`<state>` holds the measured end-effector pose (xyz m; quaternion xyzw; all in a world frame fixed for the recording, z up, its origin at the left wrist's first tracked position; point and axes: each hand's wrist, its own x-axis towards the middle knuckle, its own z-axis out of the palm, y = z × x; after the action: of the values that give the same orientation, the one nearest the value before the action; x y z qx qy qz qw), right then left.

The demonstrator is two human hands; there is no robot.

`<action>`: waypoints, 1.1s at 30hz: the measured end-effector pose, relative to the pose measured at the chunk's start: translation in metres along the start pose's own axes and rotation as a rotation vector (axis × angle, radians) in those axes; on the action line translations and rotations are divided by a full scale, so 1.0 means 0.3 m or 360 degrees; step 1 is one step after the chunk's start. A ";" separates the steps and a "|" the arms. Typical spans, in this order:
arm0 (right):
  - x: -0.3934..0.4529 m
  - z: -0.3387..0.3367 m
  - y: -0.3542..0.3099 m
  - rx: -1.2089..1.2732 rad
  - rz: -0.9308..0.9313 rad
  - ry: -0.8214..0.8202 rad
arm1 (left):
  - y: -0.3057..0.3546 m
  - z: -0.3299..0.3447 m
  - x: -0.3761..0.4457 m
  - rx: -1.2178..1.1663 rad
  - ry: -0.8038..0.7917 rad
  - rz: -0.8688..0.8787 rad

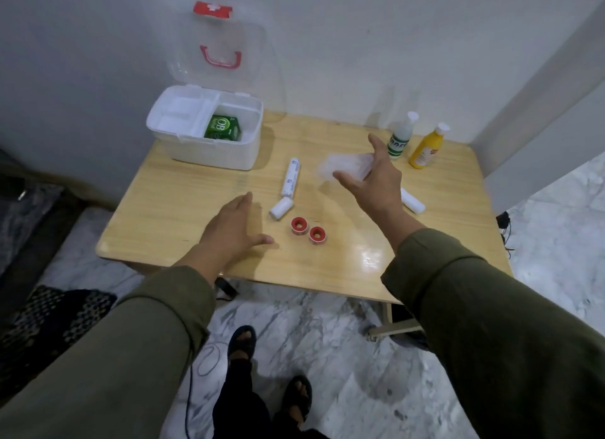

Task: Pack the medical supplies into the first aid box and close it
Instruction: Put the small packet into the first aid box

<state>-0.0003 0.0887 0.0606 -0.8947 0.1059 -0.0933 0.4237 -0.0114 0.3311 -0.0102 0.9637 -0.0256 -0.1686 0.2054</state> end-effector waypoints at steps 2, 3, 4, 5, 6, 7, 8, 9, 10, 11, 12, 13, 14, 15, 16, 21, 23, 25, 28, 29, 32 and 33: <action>0.031 0.020 -0.069 0.0021 -0.0079 0.0007 | -0.018 -0.083 0.005 -0.0008 0.0174 0.0045; 0.046 0.036 -0.104 0.0046 -0.0117 0.0002 | -0.030 -0.127 0.011 -0.0016 0.0276 0.0064; 0.059 0.056 -0.137 0.0077 -0.0152 -0.0009 | -0.043 -0.169 0.020 -0.0009 0.0380 0.0086; 0.072 0.080 -0.168 0.0108 -0.0183 -0.0027 | -0.060 -0.208 0.032 0.0011 0.0473 0.0106; 0.085 0.106 -0.198 0.0137 -0.0212 -0.0052 | -0.080 -0.244 0.048 0.0038 0.0546 0.0120; 0.100 0.135 -0.226 0.0157 -0.0237 -0.0083 | -0.100 -0.281 0.067 0.0065 0.0588 0.0130; 0.112 0.165 -0.250 0.0168 -0.0259 -0.0118 | -0.120 -0.315 0.088 0.0084 0.0594 0.0135; 0.124 0.193 -0.273 0.0169 -0.0279 -0.0154 | -0.141 -0.347 0.112 0.0094 0.0579 0.0134; 0.137 0.220 -0.292 0.0165 -0.0288 -0.0189 | -0.163 -0.377 0.141 0.0106 0.0547 0.0125; 0.150 0.245 -0.310 0.0158 -0.0286 -0.0226 | -0.185 -0.403 0.171 0.0133 0.0509 0.0115; 0.164 0.267 -0.327 0.0151 -0.0273 -0.0266 | -0.207 -0.427 0.203 0.0172 0.0473 0.0106; 0.180 0.285 -0.340 0.0147 -0.0261 -0.0301 | -0.226 -0.447 0.234 0.0212 0.0438 0.0096; 0.195 0.301 -0.351 0.0141 -0.0251 -0.0331 | -0.243 -0.466 0.266 0.0246 0.0400 0.0083; 0.213 0.316 -0.361 0.0129 -0.0243 -0.0361 | -0.258 -0.484 0.296 0.0272 0.0359 0.0071; 0.228 0.326 -0.367 0.0112 -0.0234 -0.0398 | -0.267 -0.499 0.321 0.0294 0.0315 0.0070; 0.318 0.384 -0.385 -0.0043 -0.0194 -0.0642 | -0.309 -0.558 0.428 0.0380 0.0137 0.0198; 0.352 0.403 -0.392 -0.0131 -0.0178 -0.0750 | -0.329 -0.565 0.461 0.0403 0.0058 0.0237; 0.379 0.420 -0.403 -0.0198 -0.0168 -0.0858 | -0.347 -0.561 0.484 0.0395 -0.0009 0.0266; 0.403 0.444 -0.425 -0.0264 -0.0174 -0.0960 | -0.366 -0.545 0.502 0.0350 -0.0087 0.0272; 0.406 0.454 -0.430 -0.0270 -0.0180 -0.0984 | -0.369 -0.541 0.505 0.0340 -0.0103 0.0268; 0.409 0.493 -0.443 -0.0305 -0.0205 -0.1030 | -0.371 -0.538 0.511 0.0366 -0.0106 0.0268; 0.411 0.506 -0.444 -0.0315 -0.0219 -0.1041 | -0.372 -0.537 0.512 0.0374 -0.0104 0.0269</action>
<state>0.1718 0.2500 0.0791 -0.9191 -0.0875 0.1806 0.3392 0.1852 0.4772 0.0347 0.9695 -0.1329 -0.1777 0.1037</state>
